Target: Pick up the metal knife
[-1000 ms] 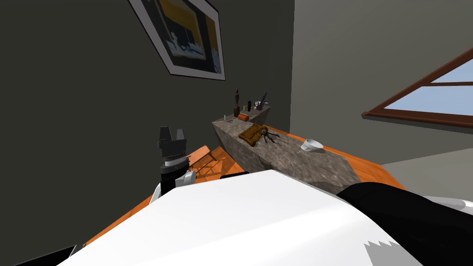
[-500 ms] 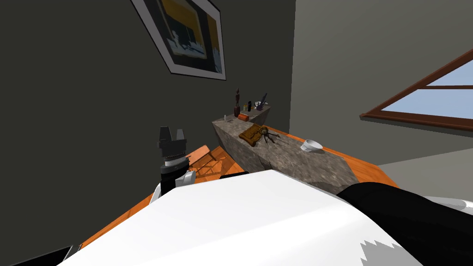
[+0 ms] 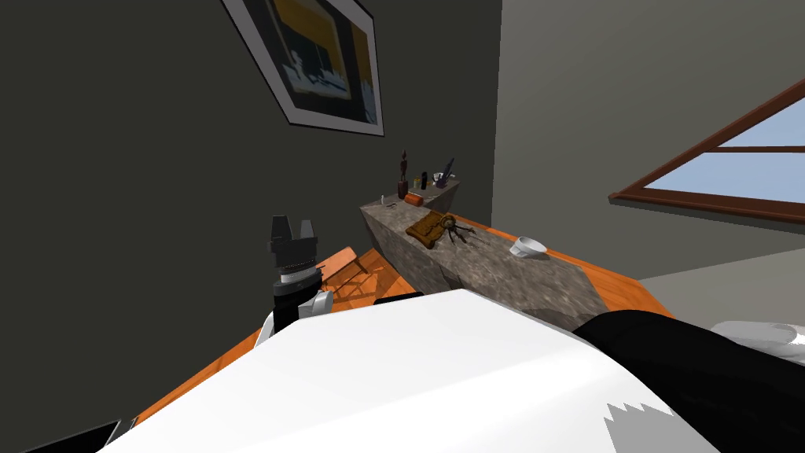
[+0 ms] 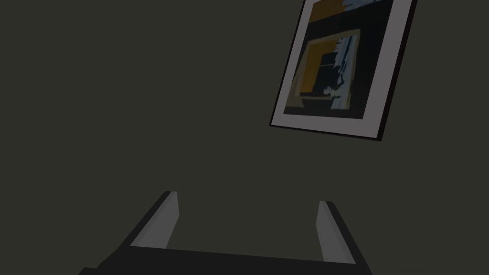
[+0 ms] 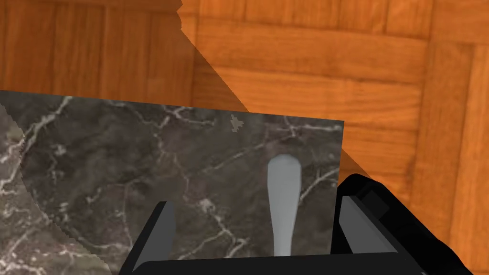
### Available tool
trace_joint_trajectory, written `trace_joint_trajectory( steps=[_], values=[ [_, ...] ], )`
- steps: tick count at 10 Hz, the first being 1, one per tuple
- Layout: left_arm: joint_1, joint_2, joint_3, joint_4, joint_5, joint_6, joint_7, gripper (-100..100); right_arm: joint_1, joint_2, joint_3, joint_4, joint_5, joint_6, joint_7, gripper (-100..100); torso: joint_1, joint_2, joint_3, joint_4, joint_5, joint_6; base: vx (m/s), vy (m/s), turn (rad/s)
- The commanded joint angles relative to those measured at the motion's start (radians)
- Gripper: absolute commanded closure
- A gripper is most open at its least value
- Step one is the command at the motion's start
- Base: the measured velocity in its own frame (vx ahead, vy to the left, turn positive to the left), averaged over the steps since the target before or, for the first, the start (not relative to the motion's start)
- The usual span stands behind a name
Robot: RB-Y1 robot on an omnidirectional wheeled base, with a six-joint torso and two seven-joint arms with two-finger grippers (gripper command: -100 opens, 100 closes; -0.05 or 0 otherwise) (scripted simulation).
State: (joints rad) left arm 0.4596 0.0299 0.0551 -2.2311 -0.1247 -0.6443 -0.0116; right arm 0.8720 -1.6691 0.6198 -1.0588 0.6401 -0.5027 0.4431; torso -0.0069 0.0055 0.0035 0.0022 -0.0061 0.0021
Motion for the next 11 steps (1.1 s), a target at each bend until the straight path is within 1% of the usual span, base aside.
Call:
trace_joint_trajectory(
  steps=[1, 3, 4, 5, 6, 7, 8, 9, 11],
  values=[
    [0.0, 0.0, 0.0, 0.0, 0.0, 0.0, 0.0, 0, 0.012, -0.036, -0.003, 0.001, -0.001, 0.025, 0.012, -100, 0.0, 0.0, 0.0, 0.0, 0.0, 0.0, -0.04, -0.015, -0.027],
    [0.0, 0.0, 0.0, 0.0, 0.0, 0.0, 0.0, 0, 0.008, -0.07, 0.0, 0.004, 0.009, 0.044, 0.021, -100, 0.0, 0.001, 0.001, 0.0, 0.0, 0.0, -0.05, -0.013, -0.029],
    [0.0, 0.0, 0.0, 0.0, 0.0, 0.0, 0.0, 0, 0.002, -0.107, 0.005, 0.005, 0.02, 0.067, 0.032, -100, 0.0, 0.002, 0.001, 0.0, 0.0, 0.0, -0.083, -0.029, -0.053],
    [0.0, 0.0, 0.0, 0.0, 0.0, 0.0, 0.0, 0, -0.001, -0.125, 0.007, 0.005, 0.026, 0.08, 0.037, -100, -0.001, 0.003, 0.002, 0.001, 0.0, 0.0, -0.093, -0.033, -0.047],
    [0.0, 0.0, 0.0, 0.0, 0.0, 0.0, 0.0, 0, -0.001, -0.125, 0.007, 0.005, 0.026, 0.08, 0.037, -100, -0.002, 0.004, 0.003, 0.001, -0.001, 0.0, -0.056, -0.018, -0.008],
    [0.0, 0.0, 0.0, 0.0, 0.0, 0.0, 0.0, 0, -0.009, -0.16, 0.012, 0.004, 0.038, 0.104, 0.049, -100, -0.001, 0.003, 0.002, 0.001, 0.0, 0.0, -0.06, -0.018, -0.055],
    [0.0, 0.0, 0.0, 0.0, 0.0, 0.0, 0.0, 0, -0.014, -0.177, 0.014, 0.003, 0.043, 0.115, 0.054, -100, -0.001, 0.003, 0.002, 0.001, 0.0, 0.0, -0.076, -0.02, -0.045],
    [0.0, 0.0, 0.0, 0.0, 0.0, 0.0, 0.0, 0, -0.023, -0.208, 0.016, 0.0, 0.052, 0.134, 0.065, -100, 0.0, 0.003, 0.002, 0.001, 0.0, 0.0, -0.08, -0.028, -0.051],
    [0.0, 0.0, 0.0, 0.0, 0.0, 0.0, 0.0, 0, -0.036, -0.243, 0.015, -0.008, 0.058, 0.151, 0.076, -100, -0.001, 0.004, 0.003, 0.001, -0.001, 0.0, -0.104, -0.033, -0.04]
  ],
)
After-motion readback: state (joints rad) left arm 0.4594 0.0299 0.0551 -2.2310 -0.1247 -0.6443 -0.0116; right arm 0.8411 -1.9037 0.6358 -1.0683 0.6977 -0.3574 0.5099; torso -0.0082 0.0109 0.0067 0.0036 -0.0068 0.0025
